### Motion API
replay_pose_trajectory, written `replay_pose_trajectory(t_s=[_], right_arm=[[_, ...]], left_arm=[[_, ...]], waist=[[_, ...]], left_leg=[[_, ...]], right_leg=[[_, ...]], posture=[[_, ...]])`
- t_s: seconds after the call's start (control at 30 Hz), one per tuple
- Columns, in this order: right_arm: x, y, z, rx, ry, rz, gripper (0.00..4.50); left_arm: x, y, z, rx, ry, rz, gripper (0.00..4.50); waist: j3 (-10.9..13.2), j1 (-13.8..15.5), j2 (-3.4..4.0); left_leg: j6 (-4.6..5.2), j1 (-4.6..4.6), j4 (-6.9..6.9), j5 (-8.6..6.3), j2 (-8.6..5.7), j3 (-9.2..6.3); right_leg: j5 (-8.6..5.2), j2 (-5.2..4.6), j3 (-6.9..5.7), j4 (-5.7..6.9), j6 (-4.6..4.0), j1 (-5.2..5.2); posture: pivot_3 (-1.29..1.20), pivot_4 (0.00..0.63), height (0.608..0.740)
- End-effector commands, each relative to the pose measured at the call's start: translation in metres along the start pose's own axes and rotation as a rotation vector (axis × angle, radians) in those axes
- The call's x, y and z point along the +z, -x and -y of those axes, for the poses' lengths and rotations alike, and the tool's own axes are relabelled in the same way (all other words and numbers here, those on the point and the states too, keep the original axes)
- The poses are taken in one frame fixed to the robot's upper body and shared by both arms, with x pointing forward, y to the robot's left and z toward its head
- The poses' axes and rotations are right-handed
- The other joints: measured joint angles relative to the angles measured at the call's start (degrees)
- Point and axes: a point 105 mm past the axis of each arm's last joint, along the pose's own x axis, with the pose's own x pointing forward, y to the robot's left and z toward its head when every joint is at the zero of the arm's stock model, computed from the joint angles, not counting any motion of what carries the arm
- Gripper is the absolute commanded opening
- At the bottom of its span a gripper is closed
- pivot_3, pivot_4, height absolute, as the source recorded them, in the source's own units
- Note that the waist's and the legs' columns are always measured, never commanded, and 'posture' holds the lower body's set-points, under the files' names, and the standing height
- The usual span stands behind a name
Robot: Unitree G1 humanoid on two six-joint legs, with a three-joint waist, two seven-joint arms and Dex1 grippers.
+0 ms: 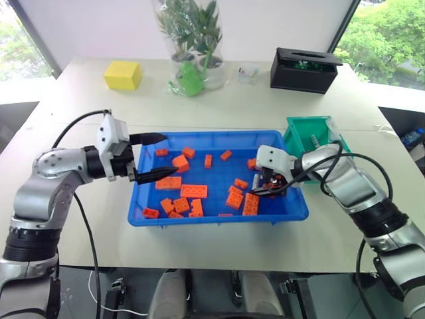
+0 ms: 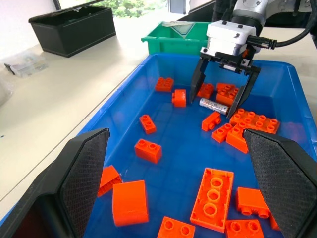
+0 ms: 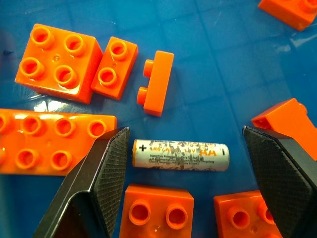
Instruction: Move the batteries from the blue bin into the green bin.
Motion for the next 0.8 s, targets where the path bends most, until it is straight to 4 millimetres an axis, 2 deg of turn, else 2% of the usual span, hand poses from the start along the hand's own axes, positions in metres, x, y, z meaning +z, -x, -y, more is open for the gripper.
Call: replay_pose_trajectory(t_s=[0.03, 0.2, 0.37, 0.47, 0.53, 0.6, 0.7, 0.8], right_arm=[[-0.007, 0.002, -0.004, 0.023, -0.015, -0.037, 3.77], [-0.010, 0.007, -0.003, 0.032, -0.016, -0.056, 3.77], [-0.001, 0.007, -0.002, 0.029, 0.001, -0.030, 2.22], [0.010, 0.009, -0.003, 0.030, 0.017, 0.005, 2.24], [0.024, 0.015, -0.001, 0.023, 0.013, 0.056, 2.24], [0.041, 0.027, 0.006, -0.004, -0.003, 0.119, 2.24], [0.061, 0.053, 0.028, -0.089, -0.054, 0.201, 2.24], [0.056, 0.092, 0.062, -0.257, -0.126, 0.229, 2.24]], left_arm=[[0.012, 0.004, -0.004, 0.014, -0.059, 0.015, 4.50], [0.011, 0.003, -0.004, 0.015, -0.058, 0.018, 4.50], [0.011, 0.002, -0.005, 0.016, -0.059, 0.020, 4.50], [0.011, 0.002, -0.005, 0.017, -0.060, 0.022, 4.50], [0.010, 0.002, -0.005, 0.016, -0.060, 0.021, 4.50], [0.010, 0.002, -0.005, 0.015, -0.060, 0.018, 4.50], [0.009, 0.003, -0.004, 0.012, -0.059, 0.015, 4.50], [0.008, 0.004, -0.003, 0.013, -0.052, 0.007, 4.50]], waist=[[0.0, 0.0, 0.00], [0.0, 0.0, 0.00], [0.0, -0.1, 0.00], [0.0, -0.1, 0.00], [0.0, -0.2, 0.00], [0.0, -0.3, 0.01], [0.0, -0.5, 0.06], [0.0, -0.3, 0.06]], left_leg=[[0.00, 0.00, 0.00, 0.00, 0.00, 0.00], [0.00, 0.00, 0.00, 0.00, 0.00, -0.01], [0.00, 0.00, 0.00, 0.00, -0.01, -0.01], [0.00, 0.00, 0.00, 0.00, -0.01, -0.01], [0.00, 0.00, 0.00, 0.00, -0.01, -0.01], [0.00, 0.00, 0.00, 0.00, 0.00, 0.00], [0.00, -0.02, 0.00, 0.00, 0.02, 0.04], [0.00, -0.02, -0.02, 0.00, 0.03, 0.03]], right_leg=[[0.00, 0.00, 0.00, 0.00, 0.00, 0.00], [0.00, -0.01, 0.00, 0.00, 0.00, 0.00], [0.00, -0.01, 0.00, 0.00, 0.00, 0.00], [0.00, -0.01, 0.00, 0.00, 0.00, 0.00], [0.00, -0.01, 0.00, 0.00, 0.00, -0.01], [0.00, -0.01, 0.01, 0.01, 0.01, -0.05], [0.02, 0.00, 0.03, 0.06, 0.03, -0.15], [0.04, 0.02, 0.02, 0.09, 0.06, -0.17]], posture=[[0.00, 0.150, 0.736], [0.00, 0.150, 0.736], [0.00, 0.150, 0.736], [0.00, 0.150, 0.736], [0.00, 0.150, 0.736], [0.00, 0.150, 0.736], [0.00, 0.150, 0.736], [0.00, 0.150, 0.736]])
